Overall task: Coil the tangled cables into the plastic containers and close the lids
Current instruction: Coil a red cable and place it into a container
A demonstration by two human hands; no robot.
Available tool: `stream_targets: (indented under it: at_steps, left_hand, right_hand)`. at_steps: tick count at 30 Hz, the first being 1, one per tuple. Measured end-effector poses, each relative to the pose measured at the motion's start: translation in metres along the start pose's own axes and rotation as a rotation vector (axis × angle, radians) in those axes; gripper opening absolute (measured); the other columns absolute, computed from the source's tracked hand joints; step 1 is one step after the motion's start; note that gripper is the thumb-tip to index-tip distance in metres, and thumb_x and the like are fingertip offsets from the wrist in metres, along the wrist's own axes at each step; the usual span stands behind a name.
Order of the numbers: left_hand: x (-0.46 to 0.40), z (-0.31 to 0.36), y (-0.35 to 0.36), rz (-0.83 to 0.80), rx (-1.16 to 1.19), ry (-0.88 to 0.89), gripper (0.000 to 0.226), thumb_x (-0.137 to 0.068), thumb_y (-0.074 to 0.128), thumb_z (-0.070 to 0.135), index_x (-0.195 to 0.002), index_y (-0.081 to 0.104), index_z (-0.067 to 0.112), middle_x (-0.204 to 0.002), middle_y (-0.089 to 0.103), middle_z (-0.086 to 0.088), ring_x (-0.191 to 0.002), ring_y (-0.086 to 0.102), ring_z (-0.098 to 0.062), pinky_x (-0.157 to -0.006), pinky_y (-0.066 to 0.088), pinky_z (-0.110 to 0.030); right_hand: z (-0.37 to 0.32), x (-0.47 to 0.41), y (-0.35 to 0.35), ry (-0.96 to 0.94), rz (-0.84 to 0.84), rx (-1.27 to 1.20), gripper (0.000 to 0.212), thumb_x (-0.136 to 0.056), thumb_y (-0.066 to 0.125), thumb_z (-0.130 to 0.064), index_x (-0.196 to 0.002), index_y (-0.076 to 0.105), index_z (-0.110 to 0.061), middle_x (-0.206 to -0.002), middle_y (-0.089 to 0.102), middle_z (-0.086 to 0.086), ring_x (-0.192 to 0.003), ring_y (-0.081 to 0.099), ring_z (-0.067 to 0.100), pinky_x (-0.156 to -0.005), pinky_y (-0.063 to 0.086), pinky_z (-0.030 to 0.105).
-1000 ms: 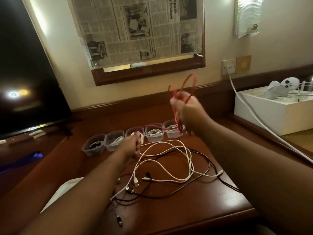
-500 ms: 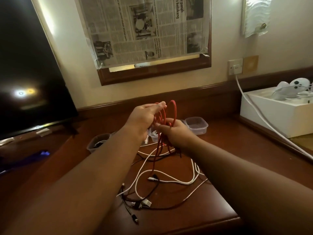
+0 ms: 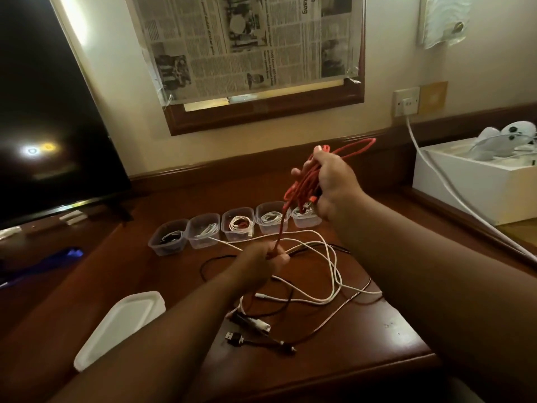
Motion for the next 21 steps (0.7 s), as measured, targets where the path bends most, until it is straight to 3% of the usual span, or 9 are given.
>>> stream_targets:
  at_steps: [2,5,9,11,13,16,19,21]
  left_hand:
    - [-0.003,-0.018,-0.002,0.0,-0.012,-0.115,0.031,-0.104,0.046,0.03,-0.083,0.064,0.016,-0.082,0.065,-0.003,-0.075,0.06,-0.013,-0.076,0.049,-0.029]
    - [-0.007,-0.032,-0.024,0.208,0.04,-0.296,0.052,-0.104,0.041,0.042,-0.069,0.063,0.01,-0.07,0.063,-0.006,-0.064,0.057,-0.016,-0.069,0.046,-0.03]
    - [-0.014,-0.024,-0.057,0.432,0.501,-0.508,0.046,-0.099,0.045,0.055,-0.091,0.058,0.012,-0.06,0.049,-0.005,-0.053,0.045,-0.017,-0.054,0.039,-0.028]
    - [-0.019,-0.012,-0.068,0.42,0.657,-0.442,0.028,-0.098,0.055,0.044,-0.097,0.059,0.016,-0.058,0.038,0.001,-0.049,0.034,-0.013,-0.05,0.033,-0.026]
    - [-0.018,0.004,-0.075,0.37,0.74,-0.333,0.012,-0.096,0.057,0.023,-0.089,0.061,0.015,-0.059,0.038,0.002,-0.046,0.032,-0.009,-0.041,0.028,-0.021]
    - [-0.008,0.028,-0.083,0.262,0.819,-0.172,0.018,-0.092,0.051,0.006,-0.079,0.058,0.016,-0.057,0.046,0.003,-0.044,0.037,-0.008,-0.035,0.031,-0.019]
    - [0.003,0.038,-0.091,0.145,0.686,-0.053,0.02,-0.09,0.052,0.0,-0.101,0.06,0.014,-0.073,0.057,-0.005,-0.051,0.042,-0.01,-0.041,0.034,-0.02]
    - [0.015,0.041,-0.096,0.0,0.545,0.019,0.034,-0.087,0.057,0.001,-0.117,0.06,0.017,-0.092,0.064,-0.01,-0.067,0.059,-0.019,-0.056,0.046,-0.026]
  right_hand:
    - [-0.008,-0.002,0.002,-0.028,0.015,-0.086,0.024,-0.1,0.053,-0.036,-0.101,0.056,-0.012,-0.084,0.059,0.002,-0.075,0.065,0.016,-0.081,0.055,0.037]
    - [-0.018,-0.005,-0.001,-0.106,0.011,-0.051,0.023,-0.095,0.057,-0.041,-0.093,0.054,-0.018,-0.079,0.058,-0.001,-0.07,0.058,0.014,-0.079,0.053,0.034]
    - [-0.012,0.006,-0.003,-0.194,-0.13,0.177,0.026,-0.093,0.06,-0.041,-0.079,0.053,-0.021,-0.062,0.052,-0.007,-0.054,0.047,0.007,-0.06,0.043,0.024]
    - [-0.002,0.01,-0.004,-0.133,-0.22,0.338,0.024,-0.091,0.06,-0.044,-0.081,0.049,-0.024,-0.072,0.05,-0.007,-0.059,0.047,0.008,-0.061,0.041,0.026]
    - [0.01,0.014,-0.006,-0.033,-0.323,0.498,0.022,-0.091,0.058,-0.041,-0.083,0.048,-0.023,-0.075,0.05,-0.005,-0.058,0.049,0.008,-0.061,0.04,0.025]
    - [0.02,0.021,-0.01,0.125,-0.554,0.615,0.014,-0.089,0.056,-0.03,-0.082,0.055,-0.018,-0.071,0.053,-0.002,-0.057,0.051,0.011,-0.059,0.041,0.026]
    - [0.022,0.036,-0.007,0.305,-0.94,0.589,0.008,-0.082,0.052,-0.02,-0.082,0.055,-0.013,-0.079,0.054,0.005,-0.065,0.056,0.02,-0.064,0.047,0.032]
    - [0.021,0.046,-0.004,0.384,-1.167,0.568,0.009,-0.083,0.047,-0.016,-0.084,0.054,-0.012,-0.087,0.054,0.011,-0.072,0.06,0.025,-0.071,0.049,0.035]
Point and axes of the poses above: each hand's wrist, its own x-axis away from the middle knuckle, its own y-axis out of the palm, z = x × y, the point moved 2 cm from there along -x, towards the middle knuckle
